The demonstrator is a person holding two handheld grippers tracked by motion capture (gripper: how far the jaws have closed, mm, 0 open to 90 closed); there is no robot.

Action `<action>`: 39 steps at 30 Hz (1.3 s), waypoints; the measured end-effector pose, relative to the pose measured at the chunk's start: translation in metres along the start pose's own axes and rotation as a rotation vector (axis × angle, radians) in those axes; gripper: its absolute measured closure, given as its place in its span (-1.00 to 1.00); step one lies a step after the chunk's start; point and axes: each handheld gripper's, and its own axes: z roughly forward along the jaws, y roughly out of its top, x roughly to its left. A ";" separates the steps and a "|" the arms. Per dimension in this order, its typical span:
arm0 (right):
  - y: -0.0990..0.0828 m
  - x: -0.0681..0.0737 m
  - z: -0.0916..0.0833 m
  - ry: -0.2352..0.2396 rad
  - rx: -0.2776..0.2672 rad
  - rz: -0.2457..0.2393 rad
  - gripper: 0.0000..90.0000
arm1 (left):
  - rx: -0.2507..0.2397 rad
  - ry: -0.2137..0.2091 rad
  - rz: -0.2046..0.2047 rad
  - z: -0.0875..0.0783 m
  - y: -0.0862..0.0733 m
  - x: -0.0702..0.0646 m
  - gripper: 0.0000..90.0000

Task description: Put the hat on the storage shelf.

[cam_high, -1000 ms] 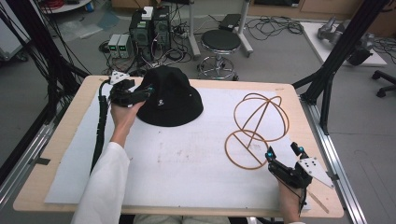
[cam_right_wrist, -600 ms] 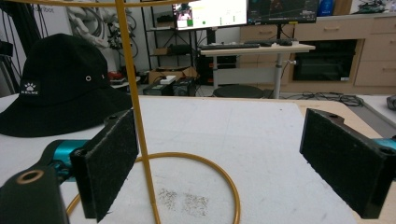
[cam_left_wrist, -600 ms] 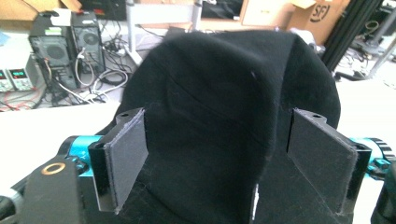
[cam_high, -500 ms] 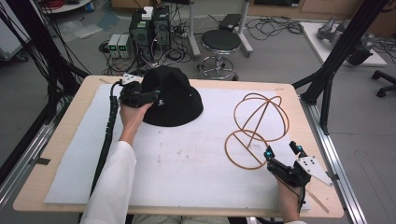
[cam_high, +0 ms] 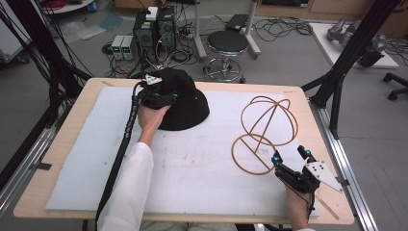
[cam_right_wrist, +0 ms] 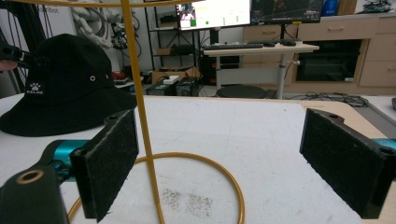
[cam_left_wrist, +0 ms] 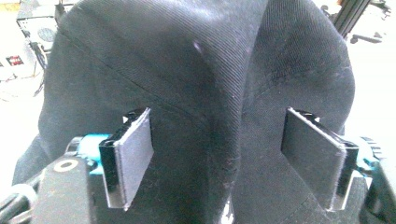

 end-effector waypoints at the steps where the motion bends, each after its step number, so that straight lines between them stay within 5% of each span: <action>1: 0.000 0.000 0.000 0.000 0.000 0.000 -0.76 | 0.005 -0.002 0.001 0.001 -0.001 0.000 -0.32; 7: 0.000 0.000 0.000 0.003 0.007 -0.001 -0.76 | 0.017 0.013 0.019 0.006 -0.005 0.002 0.01; 10: -0.001 0.000 0.000 0.003 0.008 -0.004 -0.76 | 0.015 0.023 0.027 0.007 -0.006 0.000 0.46; 11: -0.001 0.000 0.000 0.003 0.009 0.000 -0.76 | 0.021 0.029 0.027 0.008 -0.007 0.000 0.46; 12: -0.001 0.000 0.000 0.004 0.010 -0.004 -0.76 | 0.030 0.013 0.018 0.008 -0.007 0.002 0.84; 13: -0.001 0.000 0.000 0.005 0.010 -0.006 -0.76 | 0.042 0.003 0.002 0.009 -0.008 0.004 0.88; 16: -0.001 0.000 0.000 0.008 0.015 -0.008 -0.76 | 0.051 -0.008 -0.040 0.007 -0.007 0.006 0.91; 32: -0.001 0.000 -0.001 0.005 0.012 -0.010 -0.76 | 0.013 -0.031 -0.053 0.000 -0.005 0.009 0.91; 39: -0.001 0.000 -0.001 0.005 0.012 -0.005 -0.76 | -0.042 -0.028 -0.032 -0.013 0.005 0.007 0.91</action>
